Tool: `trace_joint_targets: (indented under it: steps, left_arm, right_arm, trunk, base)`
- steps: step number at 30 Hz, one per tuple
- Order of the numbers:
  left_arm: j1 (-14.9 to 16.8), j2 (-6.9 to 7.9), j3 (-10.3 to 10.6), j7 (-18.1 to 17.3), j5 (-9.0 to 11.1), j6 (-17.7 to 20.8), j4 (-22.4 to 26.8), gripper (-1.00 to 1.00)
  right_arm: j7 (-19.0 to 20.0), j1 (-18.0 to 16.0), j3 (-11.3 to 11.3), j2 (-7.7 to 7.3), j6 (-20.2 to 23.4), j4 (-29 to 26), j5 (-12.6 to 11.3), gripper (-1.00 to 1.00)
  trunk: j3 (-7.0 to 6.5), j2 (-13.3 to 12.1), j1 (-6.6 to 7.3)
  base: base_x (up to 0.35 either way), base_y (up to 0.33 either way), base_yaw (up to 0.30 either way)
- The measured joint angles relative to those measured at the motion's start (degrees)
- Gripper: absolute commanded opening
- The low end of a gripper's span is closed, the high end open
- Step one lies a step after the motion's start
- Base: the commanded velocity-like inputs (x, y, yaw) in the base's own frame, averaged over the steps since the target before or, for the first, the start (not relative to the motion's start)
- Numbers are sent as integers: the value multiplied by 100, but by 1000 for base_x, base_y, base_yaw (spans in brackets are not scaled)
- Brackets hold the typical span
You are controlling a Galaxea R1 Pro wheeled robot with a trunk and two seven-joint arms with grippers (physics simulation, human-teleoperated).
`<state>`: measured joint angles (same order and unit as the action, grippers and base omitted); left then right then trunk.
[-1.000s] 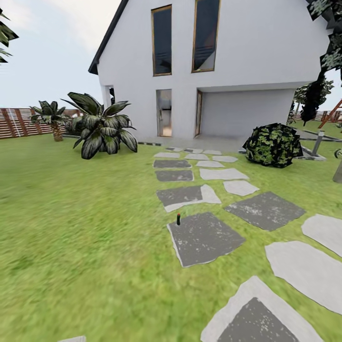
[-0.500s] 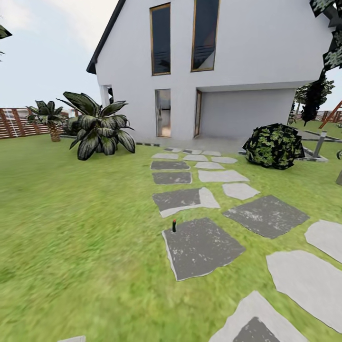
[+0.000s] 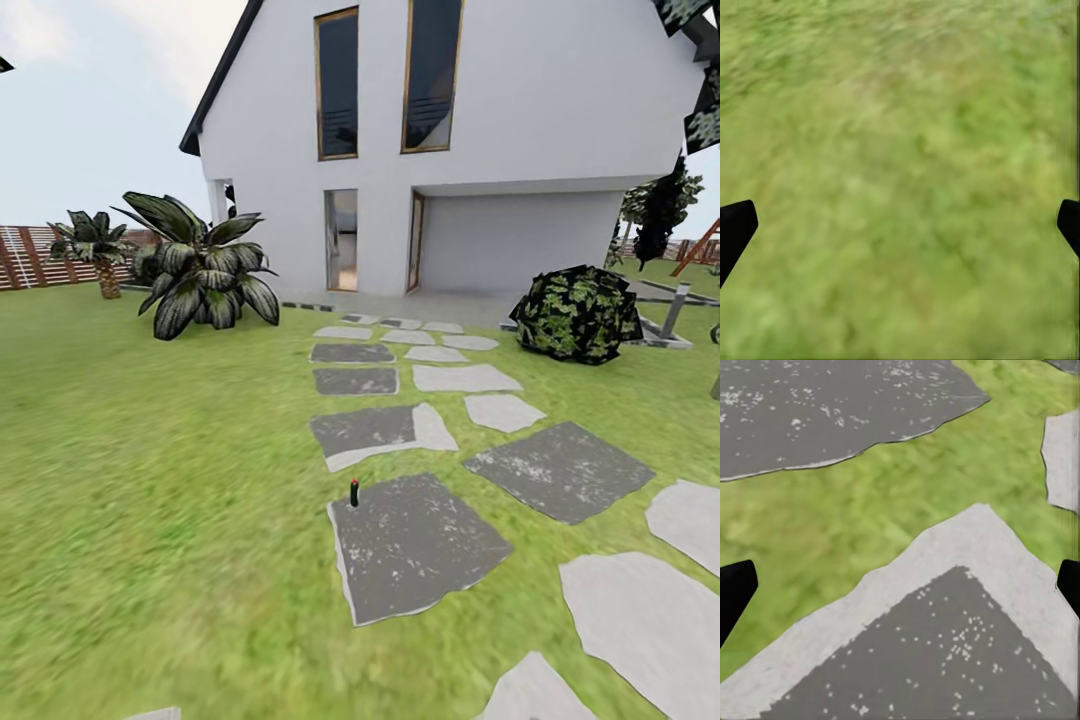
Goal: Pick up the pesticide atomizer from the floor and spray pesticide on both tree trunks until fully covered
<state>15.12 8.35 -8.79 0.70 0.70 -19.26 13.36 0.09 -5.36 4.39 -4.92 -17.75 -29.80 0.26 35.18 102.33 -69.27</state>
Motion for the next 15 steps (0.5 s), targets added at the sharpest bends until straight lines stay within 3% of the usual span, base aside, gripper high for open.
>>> trace_joint_targets:
  steps: [15]
  left_arm:
    - [0,0,0,1,0,1,0,100]
  right_arm:
    - [0,0,0,0,0,0,0,100]
  trunk:
    - [0,0,0]
  base:
    - [285,-217,0]
